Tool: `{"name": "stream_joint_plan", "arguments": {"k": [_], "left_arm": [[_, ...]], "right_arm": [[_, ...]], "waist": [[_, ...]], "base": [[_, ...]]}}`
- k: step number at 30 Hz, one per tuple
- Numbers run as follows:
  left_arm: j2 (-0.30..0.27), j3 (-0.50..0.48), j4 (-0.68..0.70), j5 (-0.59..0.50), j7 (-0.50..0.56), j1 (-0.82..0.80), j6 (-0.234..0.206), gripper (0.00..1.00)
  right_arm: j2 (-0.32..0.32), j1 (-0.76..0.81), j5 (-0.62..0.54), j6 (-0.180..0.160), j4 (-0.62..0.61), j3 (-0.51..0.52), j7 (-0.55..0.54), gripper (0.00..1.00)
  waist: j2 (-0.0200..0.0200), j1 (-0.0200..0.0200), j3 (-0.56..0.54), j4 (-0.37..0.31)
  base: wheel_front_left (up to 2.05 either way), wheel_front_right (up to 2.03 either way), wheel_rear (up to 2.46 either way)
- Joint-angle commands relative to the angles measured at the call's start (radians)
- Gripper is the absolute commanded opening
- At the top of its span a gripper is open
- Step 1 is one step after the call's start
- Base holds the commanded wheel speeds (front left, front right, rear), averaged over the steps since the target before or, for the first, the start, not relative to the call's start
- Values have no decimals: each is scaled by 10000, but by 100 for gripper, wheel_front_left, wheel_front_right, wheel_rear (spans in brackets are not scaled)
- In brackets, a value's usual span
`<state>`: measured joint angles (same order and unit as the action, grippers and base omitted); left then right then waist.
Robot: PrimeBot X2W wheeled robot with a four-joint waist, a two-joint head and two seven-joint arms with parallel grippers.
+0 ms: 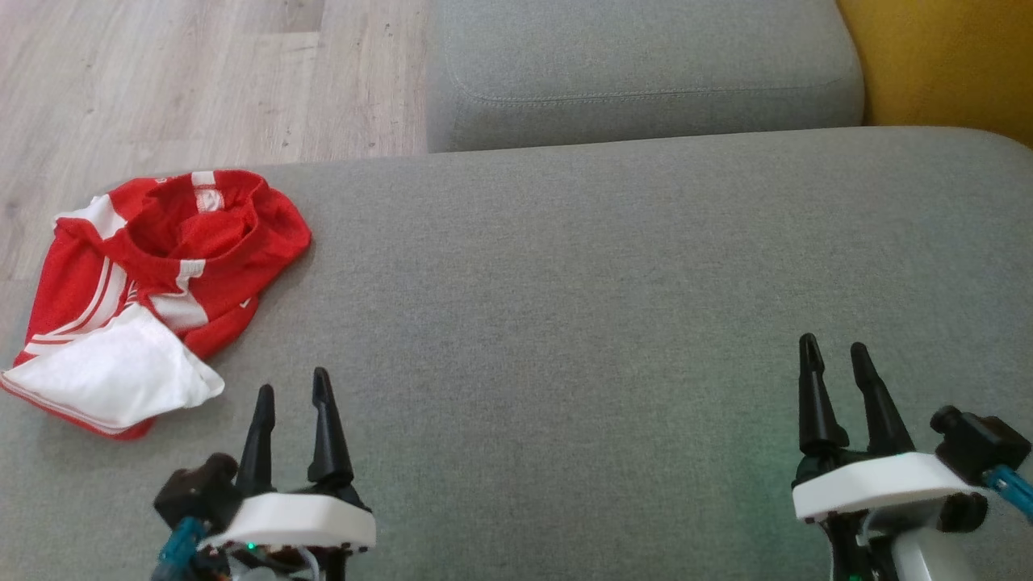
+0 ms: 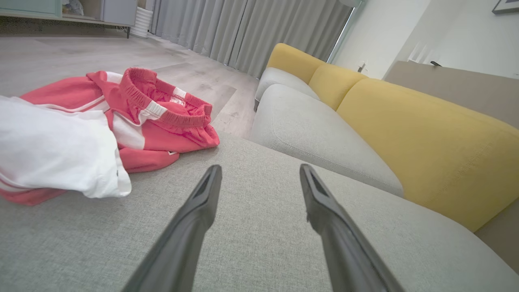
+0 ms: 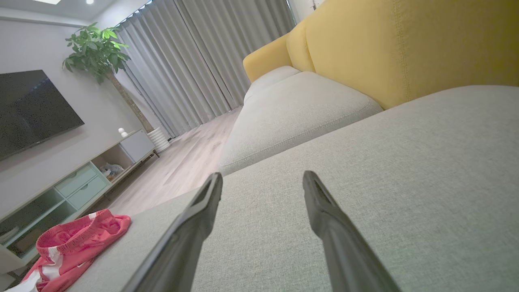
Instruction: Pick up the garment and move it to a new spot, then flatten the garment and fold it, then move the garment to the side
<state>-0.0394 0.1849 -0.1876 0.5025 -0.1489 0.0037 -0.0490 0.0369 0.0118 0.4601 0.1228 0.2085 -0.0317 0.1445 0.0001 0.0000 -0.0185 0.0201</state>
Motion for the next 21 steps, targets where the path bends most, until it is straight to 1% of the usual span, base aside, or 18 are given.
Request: {"name": "stream_joint_plan", "arguments": {"k": [1,16,21], "left_arm": [[-84,-130,359,-389,-138,-570,-93,100],[-94,158,464,-2176,-548,-613,-418,100],[-97,283,425,-2732,-695,-620,-446,100]], "right_arm": [[104,-409,-370,57,-376,-241,177,100],[116,-445,-2132,66,-312,-483,589,100],[120,-448,-2778,69,-294,-551,737,100]], "waist": [[-1,0,-2,4],[-1,0,-41,42],[-1,0,-62,48]], "base": [[0,0,0],[0,0,0],[0,0,0]]}}
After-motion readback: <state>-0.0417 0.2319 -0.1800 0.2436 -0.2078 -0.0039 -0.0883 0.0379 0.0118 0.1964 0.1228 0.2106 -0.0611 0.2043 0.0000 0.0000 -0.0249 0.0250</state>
